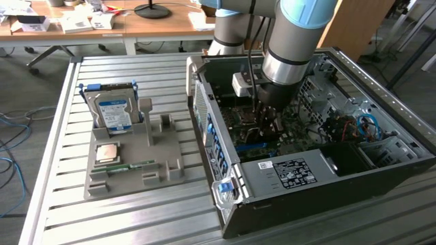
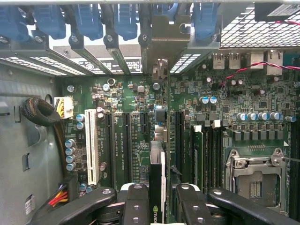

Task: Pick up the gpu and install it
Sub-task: 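Insert the gpu into the slot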

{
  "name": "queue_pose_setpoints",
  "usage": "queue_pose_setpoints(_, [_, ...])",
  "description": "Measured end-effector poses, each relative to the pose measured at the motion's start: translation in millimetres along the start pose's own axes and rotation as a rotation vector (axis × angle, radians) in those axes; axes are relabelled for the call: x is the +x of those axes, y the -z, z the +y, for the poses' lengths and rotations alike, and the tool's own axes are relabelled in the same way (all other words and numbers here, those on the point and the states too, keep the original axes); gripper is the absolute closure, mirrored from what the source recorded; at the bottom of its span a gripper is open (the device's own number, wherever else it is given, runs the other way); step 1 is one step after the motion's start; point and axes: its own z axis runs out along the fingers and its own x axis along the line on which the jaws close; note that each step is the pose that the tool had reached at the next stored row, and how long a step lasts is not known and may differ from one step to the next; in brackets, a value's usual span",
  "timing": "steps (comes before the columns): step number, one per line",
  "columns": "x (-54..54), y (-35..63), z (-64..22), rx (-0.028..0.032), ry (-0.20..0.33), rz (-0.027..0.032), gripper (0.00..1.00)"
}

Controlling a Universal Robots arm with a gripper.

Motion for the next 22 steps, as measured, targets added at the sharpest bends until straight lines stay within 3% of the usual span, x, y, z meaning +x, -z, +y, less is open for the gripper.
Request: queue_pose_setpoints(22, [0.0, -1.8, 0.0, 0.0001, 0.000, -0.0002, 0.73])
